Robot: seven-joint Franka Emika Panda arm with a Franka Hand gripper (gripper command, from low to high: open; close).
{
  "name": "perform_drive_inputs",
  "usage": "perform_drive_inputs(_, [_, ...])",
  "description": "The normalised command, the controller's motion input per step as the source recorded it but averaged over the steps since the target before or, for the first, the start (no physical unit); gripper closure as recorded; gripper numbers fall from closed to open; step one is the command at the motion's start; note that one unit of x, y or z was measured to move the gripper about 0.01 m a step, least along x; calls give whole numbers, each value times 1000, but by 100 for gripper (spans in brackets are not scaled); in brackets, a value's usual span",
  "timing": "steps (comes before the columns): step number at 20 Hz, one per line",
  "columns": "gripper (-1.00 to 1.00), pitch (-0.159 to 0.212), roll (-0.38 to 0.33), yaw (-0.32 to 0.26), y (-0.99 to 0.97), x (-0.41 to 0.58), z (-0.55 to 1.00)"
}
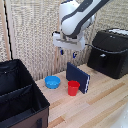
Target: Gently grip the air fryer handle with your gripper and kindly pull it open by sliding your gripper away from the base. Gradually bring your gripper in line with the blue bowl and gently capture it, without tightening your grip too much. Securely place the blue bowl inside the opened air fryer with a steady position. Liberate your robot's gripper, and withdraw your gripper from the proximity of the air fryer.
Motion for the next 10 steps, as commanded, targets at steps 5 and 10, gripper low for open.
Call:
perform_drive_inputs(5, [-100,-75,-362,-30,-431,0,0])
perform_drive_inputs(10, [-100,-104,-294,0,-530,-58,-91])
